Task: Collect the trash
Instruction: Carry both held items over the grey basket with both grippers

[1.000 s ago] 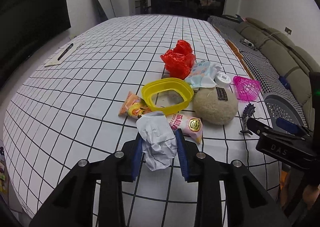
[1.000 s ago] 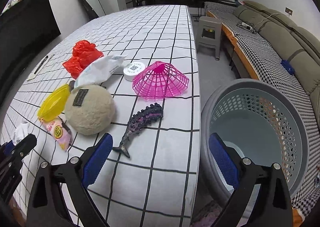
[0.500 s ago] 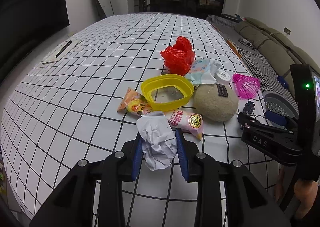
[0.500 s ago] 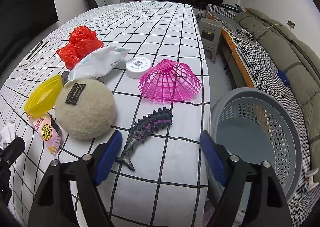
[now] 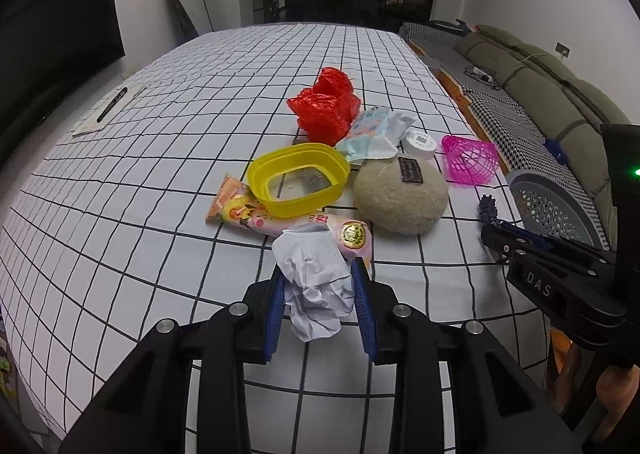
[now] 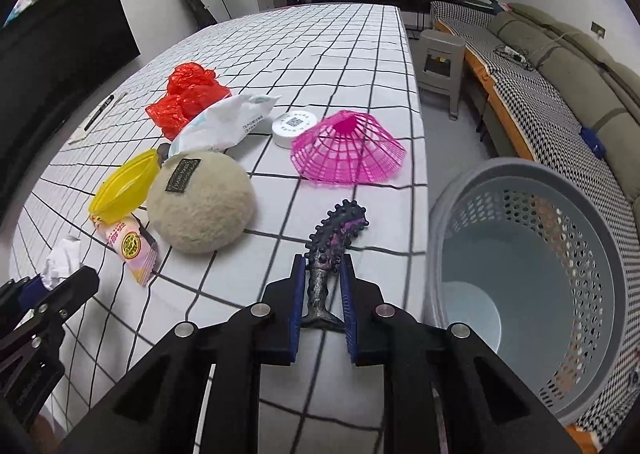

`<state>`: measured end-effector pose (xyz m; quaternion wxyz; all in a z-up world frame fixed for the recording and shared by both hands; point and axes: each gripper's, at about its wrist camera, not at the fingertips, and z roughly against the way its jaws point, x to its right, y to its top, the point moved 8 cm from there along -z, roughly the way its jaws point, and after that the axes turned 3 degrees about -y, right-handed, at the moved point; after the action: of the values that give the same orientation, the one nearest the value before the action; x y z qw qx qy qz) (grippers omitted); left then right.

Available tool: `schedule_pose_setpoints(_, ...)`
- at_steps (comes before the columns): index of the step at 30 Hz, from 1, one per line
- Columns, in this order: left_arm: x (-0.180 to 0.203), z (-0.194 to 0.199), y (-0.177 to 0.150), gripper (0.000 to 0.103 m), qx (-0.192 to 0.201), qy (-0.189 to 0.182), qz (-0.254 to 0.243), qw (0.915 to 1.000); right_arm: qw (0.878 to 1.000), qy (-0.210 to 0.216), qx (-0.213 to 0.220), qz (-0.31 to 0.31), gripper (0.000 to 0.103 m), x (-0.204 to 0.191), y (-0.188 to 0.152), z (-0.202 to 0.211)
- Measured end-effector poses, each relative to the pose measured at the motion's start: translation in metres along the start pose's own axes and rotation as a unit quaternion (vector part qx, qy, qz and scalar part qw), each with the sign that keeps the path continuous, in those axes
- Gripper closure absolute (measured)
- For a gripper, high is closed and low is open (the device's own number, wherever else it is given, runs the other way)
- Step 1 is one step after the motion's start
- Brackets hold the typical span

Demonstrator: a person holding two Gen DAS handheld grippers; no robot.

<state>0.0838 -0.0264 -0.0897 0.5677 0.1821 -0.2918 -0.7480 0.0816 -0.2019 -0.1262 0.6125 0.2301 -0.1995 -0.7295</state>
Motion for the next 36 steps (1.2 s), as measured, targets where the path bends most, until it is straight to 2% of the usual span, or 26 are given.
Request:
schedule_pose_setpoints(8,0.063,-0.005,0.006,0.072,-0.011,-0.042,-0.046,0.9980,0.999,0.002,0.029,-0.044,0.086,0.049,-0.004,0.039)
schedule_pose_setpoints(17,0.152,-0.021,0.017,0.071,-0.027,-0.092,-0.104,0.9900,0.993,-0.027,0.035,-0.107,0.086,0.129,-0.026,0.058)
schedule_pose_setpoints(27,0.223,-0.044,0.025,0.071,-0.041,-0.110,-0.146,0.9822,0.988,-0.049,0.030,-0.143,0.086,0.187,-0.047,0.063)
schedule_pose_setpoints(36,0.245,-0.061,0.025,0.071,-0.054,-0.101,-0.161,0.9803,0.987,-0.049,0.014,-0.151,0.086,0.201,-0.056,0.046)
